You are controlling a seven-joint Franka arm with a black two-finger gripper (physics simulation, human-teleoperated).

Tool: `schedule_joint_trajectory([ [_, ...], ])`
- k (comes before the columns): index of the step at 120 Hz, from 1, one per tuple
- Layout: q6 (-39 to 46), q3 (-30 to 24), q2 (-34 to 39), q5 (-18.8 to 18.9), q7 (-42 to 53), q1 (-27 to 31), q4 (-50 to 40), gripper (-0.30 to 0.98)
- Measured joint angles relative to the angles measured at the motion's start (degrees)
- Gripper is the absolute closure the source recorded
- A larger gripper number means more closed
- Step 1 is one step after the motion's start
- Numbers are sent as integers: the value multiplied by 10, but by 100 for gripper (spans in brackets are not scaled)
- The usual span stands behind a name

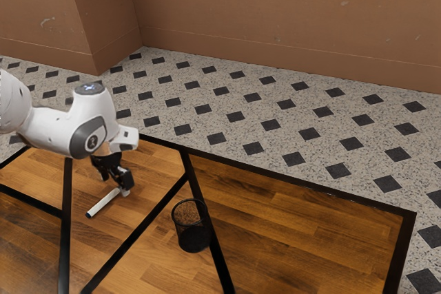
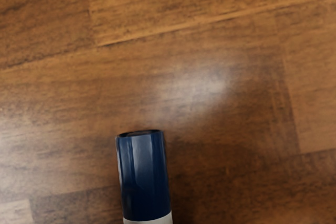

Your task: Put the marker into the pen holder.

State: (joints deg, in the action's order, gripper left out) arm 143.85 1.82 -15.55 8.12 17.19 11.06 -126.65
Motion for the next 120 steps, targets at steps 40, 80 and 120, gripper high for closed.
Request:
schedule_joint_trajectory([
  [40, 9, 1, -12, -62, 30, 10, 8, 0],
  [80, 7, 0, -13, -70, 53, 12, 11, 0],
  [120, -55, -1, -46, -80, 69, 12, 69, 0],
])
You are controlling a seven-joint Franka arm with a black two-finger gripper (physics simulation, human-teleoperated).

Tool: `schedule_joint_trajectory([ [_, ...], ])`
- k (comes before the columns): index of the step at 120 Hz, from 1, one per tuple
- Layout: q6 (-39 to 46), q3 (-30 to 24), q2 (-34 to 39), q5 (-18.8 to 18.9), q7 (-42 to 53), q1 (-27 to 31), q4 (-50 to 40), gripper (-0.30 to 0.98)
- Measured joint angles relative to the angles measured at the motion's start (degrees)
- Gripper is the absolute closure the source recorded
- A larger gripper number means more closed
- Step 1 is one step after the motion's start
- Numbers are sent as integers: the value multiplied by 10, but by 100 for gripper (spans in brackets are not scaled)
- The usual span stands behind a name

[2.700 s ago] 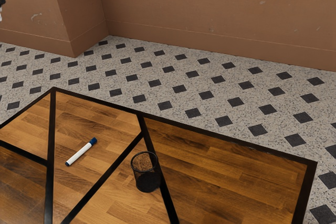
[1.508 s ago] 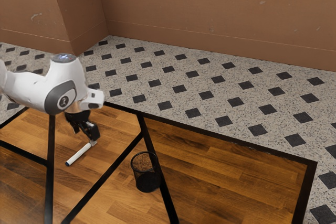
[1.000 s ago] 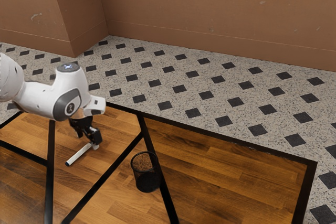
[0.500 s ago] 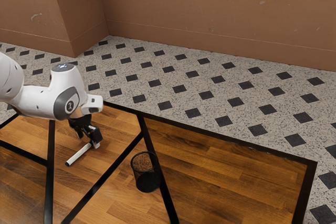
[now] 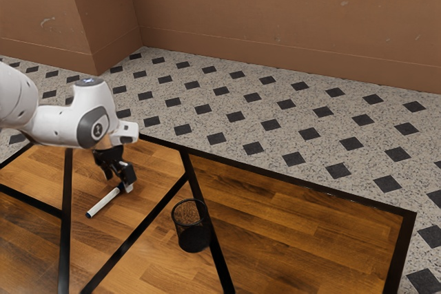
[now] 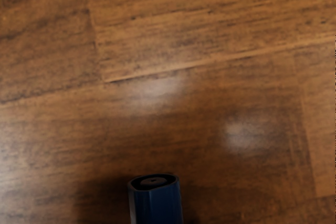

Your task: Put the marker into the pen holder.

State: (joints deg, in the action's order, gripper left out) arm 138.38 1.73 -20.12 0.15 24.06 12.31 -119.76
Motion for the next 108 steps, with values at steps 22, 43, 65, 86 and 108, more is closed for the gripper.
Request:
schedule_joint_trajectory([
  [22, -52, 1, -26, -7, 6, 0, 45, 0],
  [43, -98, 2, -39, -11, 11, 0, 64, 0],
  [65, -128, 2, -41, -13, 14, 1, 66, 20],
  [86, -139, 4, -41, -13, 17, 2, 73, 40],
  [108, -145, 4, -43, -13, 19, 2, 77, 48],
])
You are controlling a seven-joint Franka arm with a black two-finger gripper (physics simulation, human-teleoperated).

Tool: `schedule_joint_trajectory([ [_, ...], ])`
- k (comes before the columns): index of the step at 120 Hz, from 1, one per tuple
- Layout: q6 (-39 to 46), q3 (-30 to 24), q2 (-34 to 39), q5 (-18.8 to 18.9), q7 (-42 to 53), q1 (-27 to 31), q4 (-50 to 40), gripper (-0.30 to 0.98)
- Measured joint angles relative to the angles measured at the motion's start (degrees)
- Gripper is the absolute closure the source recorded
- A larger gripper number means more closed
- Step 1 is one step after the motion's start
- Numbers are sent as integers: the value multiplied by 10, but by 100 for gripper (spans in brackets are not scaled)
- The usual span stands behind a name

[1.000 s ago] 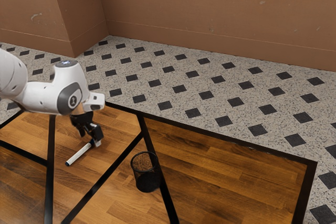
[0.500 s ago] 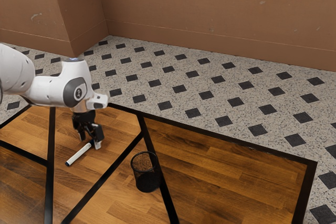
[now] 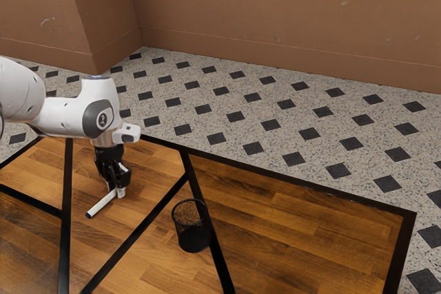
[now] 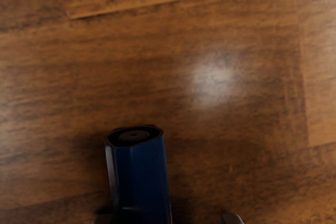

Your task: Put the marker into the pen holder.

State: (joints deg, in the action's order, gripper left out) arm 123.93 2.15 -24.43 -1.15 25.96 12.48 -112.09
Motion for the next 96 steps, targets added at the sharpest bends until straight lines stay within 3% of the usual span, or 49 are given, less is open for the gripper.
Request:
schedule_joint_trajectory([
  [27, -2, 1, -1, 1, -1, 1, 0, 34],
  [36, -3, 0, 1, 0, 1, 0, 1, 52],
  [45, -4, 0, 2, 0, 1, 0, 1, 59],
  [96, -20, 0, 1, 0, 3, -2, 14, 63],
])
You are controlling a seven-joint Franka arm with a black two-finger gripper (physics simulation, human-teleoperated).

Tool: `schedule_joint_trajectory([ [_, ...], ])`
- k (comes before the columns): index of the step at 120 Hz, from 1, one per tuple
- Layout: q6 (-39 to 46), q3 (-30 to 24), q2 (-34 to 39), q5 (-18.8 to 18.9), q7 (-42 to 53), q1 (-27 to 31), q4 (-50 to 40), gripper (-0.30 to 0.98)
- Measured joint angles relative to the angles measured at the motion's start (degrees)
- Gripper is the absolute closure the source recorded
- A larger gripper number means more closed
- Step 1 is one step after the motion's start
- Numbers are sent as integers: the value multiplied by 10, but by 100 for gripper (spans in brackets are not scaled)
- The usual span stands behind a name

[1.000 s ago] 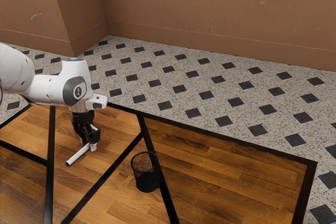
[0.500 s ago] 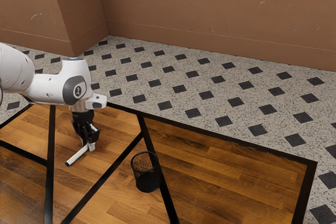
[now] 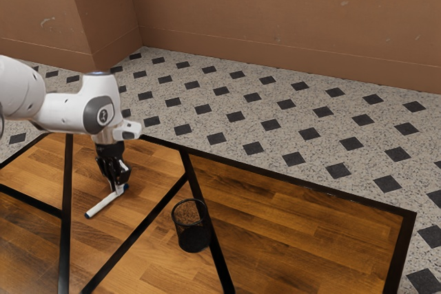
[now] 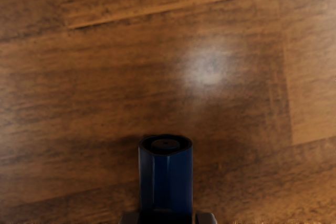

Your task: Put the marker into the pen holder.

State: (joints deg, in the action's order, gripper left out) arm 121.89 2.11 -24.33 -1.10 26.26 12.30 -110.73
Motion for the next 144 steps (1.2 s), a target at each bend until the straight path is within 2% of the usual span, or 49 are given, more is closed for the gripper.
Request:
schedule_joint_trajectory([
  [30, -1, -1, -4, -1, 0, 0, -6, 63],
  [64, 0, -2, 3, 6, -4, -1, -1, 77],
  [76, 1, -6, 31, 11, -7, -8, 10, 78],
  [102, 4, -27, 150, 18, -14, -75, 24, 79],
  [128, 39, -40, 174, 12, -30, -147, 18, 79],
  [144, 92, -40, 200, -23, -42, -190, -46, 79],
])
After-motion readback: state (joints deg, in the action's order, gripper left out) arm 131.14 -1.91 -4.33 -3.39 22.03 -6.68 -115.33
